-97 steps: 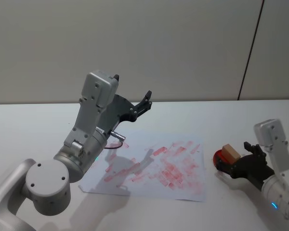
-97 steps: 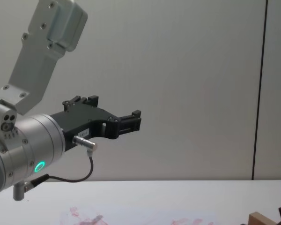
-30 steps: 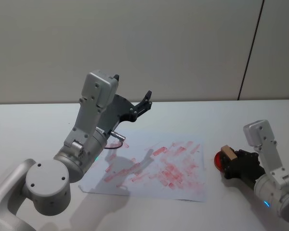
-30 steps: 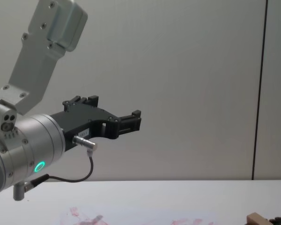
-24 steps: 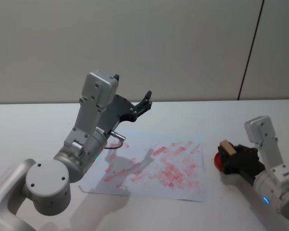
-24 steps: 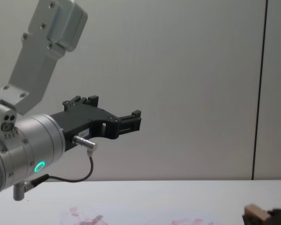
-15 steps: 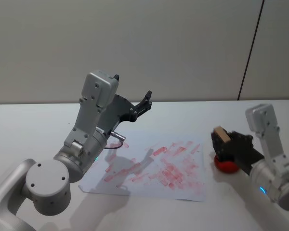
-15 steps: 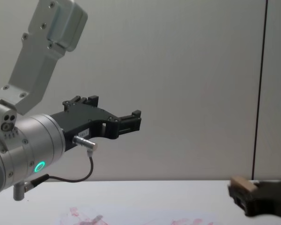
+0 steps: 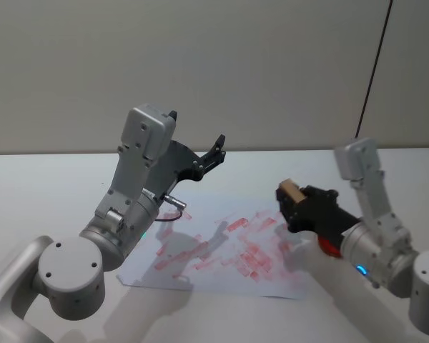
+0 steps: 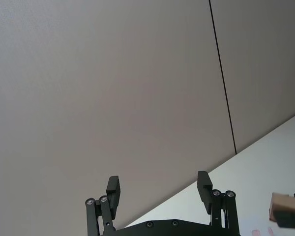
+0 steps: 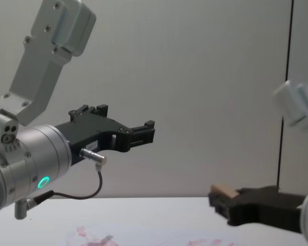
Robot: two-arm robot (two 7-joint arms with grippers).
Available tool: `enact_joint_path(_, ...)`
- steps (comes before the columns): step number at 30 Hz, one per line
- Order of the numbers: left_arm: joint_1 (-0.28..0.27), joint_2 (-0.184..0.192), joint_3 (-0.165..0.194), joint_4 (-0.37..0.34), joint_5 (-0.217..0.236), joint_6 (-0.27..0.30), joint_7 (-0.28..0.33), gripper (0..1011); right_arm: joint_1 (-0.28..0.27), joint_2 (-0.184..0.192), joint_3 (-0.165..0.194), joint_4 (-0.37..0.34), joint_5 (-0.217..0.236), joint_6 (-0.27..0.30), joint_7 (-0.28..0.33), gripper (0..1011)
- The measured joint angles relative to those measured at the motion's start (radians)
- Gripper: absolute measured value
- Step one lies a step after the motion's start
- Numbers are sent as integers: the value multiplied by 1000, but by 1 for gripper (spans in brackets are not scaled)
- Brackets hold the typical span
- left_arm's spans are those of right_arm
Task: Use the one hand to pick up the stamp and affix it onto the A4 paper.
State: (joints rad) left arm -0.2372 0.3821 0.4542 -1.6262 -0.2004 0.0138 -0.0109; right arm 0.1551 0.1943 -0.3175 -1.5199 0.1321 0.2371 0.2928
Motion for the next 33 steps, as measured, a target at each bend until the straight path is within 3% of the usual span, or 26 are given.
enact_joint_path(14, 0, 0, 0, 0, 0, 0, 0, 1001, 46, -43, -42, 108, -77, 102, 46, 220)
enact_joint_path(33, 0, 0, 0, 0, 0, 0, 0, 1001, 53, -54, -53, 157, -90, 144, 43, 221)
